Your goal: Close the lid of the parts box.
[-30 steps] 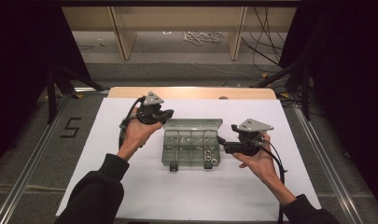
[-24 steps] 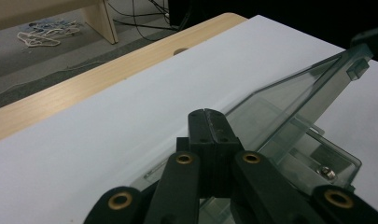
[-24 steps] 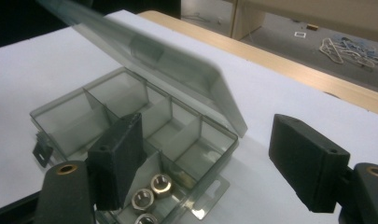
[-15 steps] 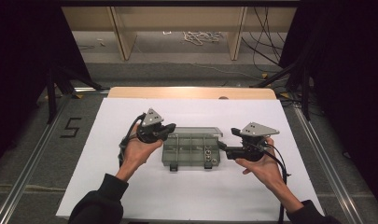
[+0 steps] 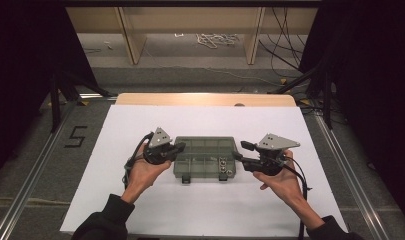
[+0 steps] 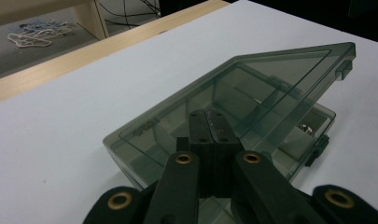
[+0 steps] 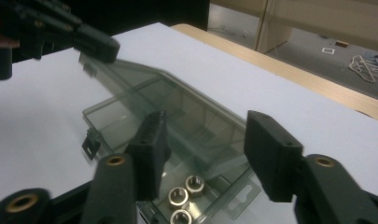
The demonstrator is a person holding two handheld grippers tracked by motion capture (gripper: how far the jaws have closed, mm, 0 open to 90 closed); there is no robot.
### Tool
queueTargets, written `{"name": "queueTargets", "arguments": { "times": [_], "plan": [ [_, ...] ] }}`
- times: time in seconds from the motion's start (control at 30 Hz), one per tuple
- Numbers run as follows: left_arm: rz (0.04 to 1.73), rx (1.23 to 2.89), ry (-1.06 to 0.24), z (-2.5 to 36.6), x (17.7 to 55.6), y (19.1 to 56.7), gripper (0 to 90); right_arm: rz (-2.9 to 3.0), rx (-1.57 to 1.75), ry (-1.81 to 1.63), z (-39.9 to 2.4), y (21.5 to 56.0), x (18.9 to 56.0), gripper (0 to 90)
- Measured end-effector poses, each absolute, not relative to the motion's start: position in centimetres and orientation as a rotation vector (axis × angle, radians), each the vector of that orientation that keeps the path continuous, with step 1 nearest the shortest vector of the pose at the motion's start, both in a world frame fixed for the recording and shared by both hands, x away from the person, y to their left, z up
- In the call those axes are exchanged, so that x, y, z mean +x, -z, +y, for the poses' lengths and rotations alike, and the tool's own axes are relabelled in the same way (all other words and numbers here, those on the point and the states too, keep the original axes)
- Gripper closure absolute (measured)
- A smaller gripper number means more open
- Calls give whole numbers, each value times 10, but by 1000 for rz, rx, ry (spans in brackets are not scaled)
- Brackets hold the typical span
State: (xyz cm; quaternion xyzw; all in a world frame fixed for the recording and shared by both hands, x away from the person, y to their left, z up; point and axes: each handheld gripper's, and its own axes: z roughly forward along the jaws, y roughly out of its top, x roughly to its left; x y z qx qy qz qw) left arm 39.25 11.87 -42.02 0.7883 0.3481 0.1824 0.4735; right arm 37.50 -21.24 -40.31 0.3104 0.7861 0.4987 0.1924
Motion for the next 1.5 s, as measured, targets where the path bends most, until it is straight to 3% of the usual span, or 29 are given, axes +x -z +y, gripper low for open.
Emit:
{"name": "queueTargets", "arguments": {
  "times": [0.27, 0.47, 1.5],
  "plan": [
    [861, 1932, -411, 121, 385, 431, 896, 2278, 850, -1358, -211, 414, 378, 774],
    [864, 1926, -403, 125, 382, 434, 897, 2325, 842, -1320, -212, 424, 382, 849],
    [870, 2012, -361, 132, 371, 460, 896, 2490, 831, -1155, -207, 450, 385, 856]
  ]
}}
